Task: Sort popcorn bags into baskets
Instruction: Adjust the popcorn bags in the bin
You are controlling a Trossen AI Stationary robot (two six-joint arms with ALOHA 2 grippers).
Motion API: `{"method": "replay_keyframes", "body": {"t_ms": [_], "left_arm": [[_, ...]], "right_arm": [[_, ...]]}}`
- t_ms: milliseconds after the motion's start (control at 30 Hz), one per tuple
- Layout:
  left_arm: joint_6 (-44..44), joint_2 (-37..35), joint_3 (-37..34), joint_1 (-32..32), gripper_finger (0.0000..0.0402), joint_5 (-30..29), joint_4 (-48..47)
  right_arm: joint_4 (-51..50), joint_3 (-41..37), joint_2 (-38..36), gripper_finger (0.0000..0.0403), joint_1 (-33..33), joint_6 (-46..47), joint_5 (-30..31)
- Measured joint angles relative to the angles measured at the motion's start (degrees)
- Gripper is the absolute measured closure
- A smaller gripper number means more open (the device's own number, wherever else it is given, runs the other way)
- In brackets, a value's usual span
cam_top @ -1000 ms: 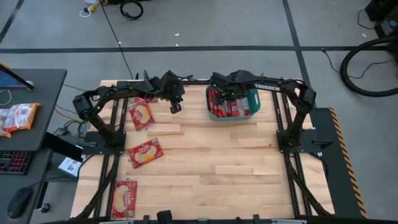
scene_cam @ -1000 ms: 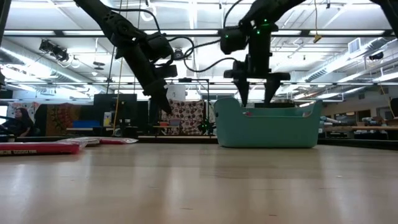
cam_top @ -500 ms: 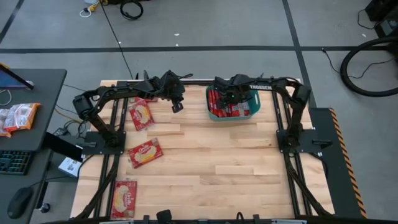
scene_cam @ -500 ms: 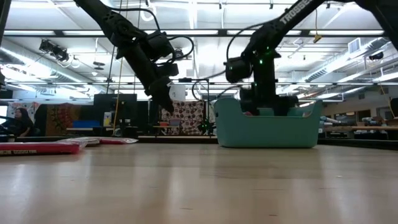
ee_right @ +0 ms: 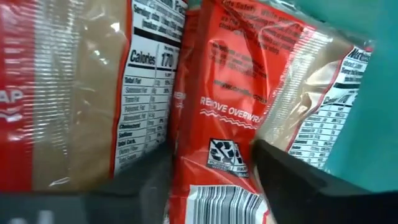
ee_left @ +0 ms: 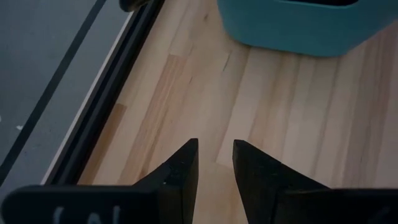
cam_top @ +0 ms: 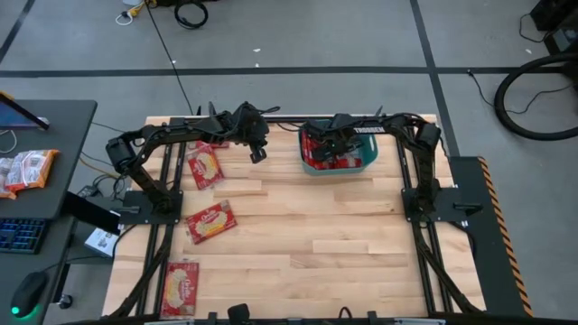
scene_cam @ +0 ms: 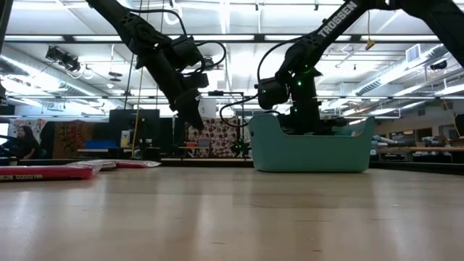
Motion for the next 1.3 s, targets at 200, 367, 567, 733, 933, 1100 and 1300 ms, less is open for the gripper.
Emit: {"method": "replay_keyframes", "body": {"t_ms": [200,367,567,733,933,1100,1300], "left_arm": [[0.0,0.0,0.0,0.0,0.0296,0.0,0.0],[-0.1,0.0,0.0,0.0,0.0296,-0.2,0.0],[-0.2,0.0,0.0,0.2,0.0296,-0.6,-0.7],[-0.2,0.0,0.0,0.4,0.0296,-0.6,-2.5],[-0.2,0.0,0.0,0.4,0.0296,-0.6,-2.7],[-0.2,0.0,0.0,0.4,0.0296,-0.6,-2.6],[0.1,0.0,0.0,1.1,0.0296,-0.6,-2.6]], "right_arm": [[0.6,0.0,0.0,0.0309,-0.4,-1.4,1.2],[1.2,-0.4,-1.3,0.0355,-0.6,-3.2,-0.1],[2.8,-0.9,-9.0,0.0372,-2.5,-4.3,-6.7],[5.2,-1.1,-17.6,0.0380,-4.8,-8.6,-11.7],[26.3,-12.6,-27.1,0.0380,-8.5,-14.3,-25.6],[44.5,-28.0,-31.1,0.0380,-11.7,-12.2,-30.9],[45.8,-32.7,-36.2,0.0380,-13.8,-12.5,-30.1]]}}
